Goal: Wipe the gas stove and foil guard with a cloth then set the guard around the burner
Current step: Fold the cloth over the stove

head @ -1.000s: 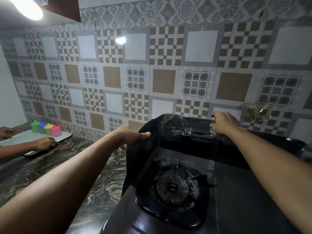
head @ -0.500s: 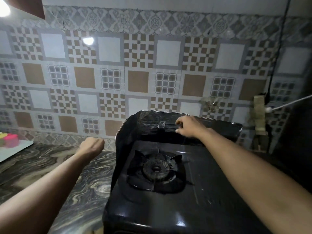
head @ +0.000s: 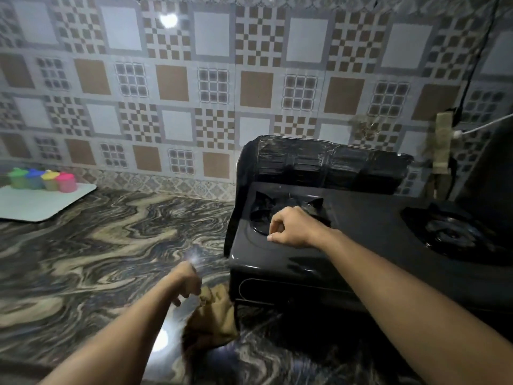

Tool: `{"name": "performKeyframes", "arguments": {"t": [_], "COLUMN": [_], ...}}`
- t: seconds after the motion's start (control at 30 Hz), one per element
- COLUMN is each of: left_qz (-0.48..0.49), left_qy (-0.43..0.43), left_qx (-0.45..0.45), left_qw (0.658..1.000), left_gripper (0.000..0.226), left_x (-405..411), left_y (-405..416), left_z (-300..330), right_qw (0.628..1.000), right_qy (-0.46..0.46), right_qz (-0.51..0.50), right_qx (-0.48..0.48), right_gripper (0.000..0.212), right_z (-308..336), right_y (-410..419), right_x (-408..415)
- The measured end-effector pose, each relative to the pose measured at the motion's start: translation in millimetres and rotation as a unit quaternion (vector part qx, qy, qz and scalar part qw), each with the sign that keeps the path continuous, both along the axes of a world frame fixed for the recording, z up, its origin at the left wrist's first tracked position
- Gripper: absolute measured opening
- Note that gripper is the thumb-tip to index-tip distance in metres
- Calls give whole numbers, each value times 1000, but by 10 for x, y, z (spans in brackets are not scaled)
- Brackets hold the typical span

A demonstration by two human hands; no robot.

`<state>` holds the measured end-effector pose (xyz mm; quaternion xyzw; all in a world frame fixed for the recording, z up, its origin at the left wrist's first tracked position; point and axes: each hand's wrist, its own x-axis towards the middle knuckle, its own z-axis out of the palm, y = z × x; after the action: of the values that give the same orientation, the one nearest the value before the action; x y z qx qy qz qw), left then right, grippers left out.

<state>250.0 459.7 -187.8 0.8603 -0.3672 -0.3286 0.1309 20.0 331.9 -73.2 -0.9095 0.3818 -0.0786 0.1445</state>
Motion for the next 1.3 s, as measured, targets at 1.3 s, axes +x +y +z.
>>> {"name": "performKeyframes", "arguments": {"t": [1.3], "left_qz": [-19], "left_qy": [442], "left_qx": [-329], "left_qw": [834], "left_gripper": [41], "left_x": [95], "left_y": [631], "left_z": [785], "right_qw": [842], "right_qy": [-400], "right_qz": [-82], "right_qx": [352], "right_gripper": [25], "right_z": [-508], "right_y": [946], "right_x": [579]}}
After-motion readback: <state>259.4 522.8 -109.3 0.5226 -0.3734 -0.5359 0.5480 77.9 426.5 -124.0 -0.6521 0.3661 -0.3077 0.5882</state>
